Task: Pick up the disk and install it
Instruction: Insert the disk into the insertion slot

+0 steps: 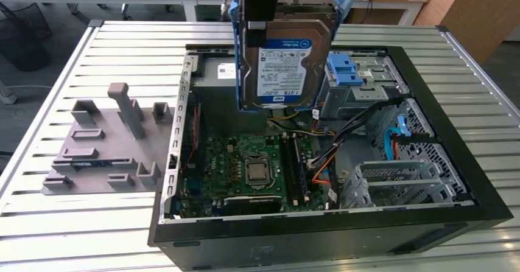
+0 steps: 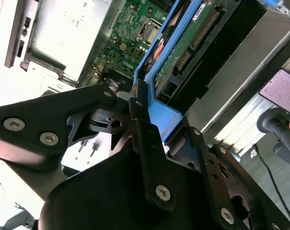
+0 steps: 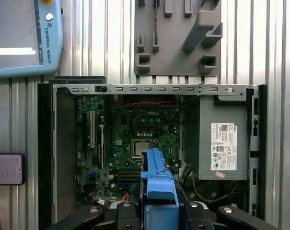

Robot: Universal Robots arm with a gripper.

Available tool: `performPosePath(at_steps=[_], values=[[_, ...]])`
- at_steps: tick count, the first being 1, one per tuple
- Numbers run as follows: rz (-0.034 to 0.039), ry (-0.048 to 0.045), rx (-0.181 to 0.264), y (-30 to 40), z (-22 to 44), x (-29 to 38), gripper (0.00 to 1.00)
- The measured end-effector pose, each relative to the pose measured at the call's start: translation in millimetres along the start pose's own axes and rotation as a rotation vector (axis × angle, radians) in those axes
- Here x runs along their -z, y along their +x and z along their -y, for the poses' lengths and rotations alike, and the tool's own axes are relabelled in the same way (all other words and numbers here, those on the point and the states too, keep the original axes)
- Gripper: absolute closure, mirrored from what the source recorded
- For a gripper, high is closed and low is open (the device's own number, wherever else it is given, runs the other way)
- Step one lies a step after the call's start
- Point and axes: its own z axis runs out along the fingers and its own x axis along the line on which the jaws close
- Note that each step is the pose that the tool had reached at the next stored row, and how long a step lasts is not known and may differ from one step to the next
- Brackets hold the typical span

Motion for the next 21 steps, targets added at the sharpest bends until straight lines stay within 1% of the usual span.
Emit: performPosePath(at_steps=[4,5,7,8,9,13,15,17,21], values=[[0.0,-0.0001,0.0,15.8,0.1,-0.4,0.64],[0.0002,0.0,0.0,18.4,0.2,-0.5,0.64],[0.0,-0.0002,0.0,21.1,1.1,-0.4,0.64],[0.0001,-0.0005,0.0,21.9,2.9,-0.5,0.64],[0.0003,-0.001,0.0,22.5,6.2,-0.7,0.64],[0.0004,-0.0035,0.0,23.7,21.4,-0.9,0.64],[0.0006,-0.0046,0.0,24.6,27.6,-1.2,0.64],[0.001,-0.0051,0.0,27.6,30.5,-1.6,0.64],[0.0029,-0.0051,0.0,40.4,31.2,-3.1,0.64]])
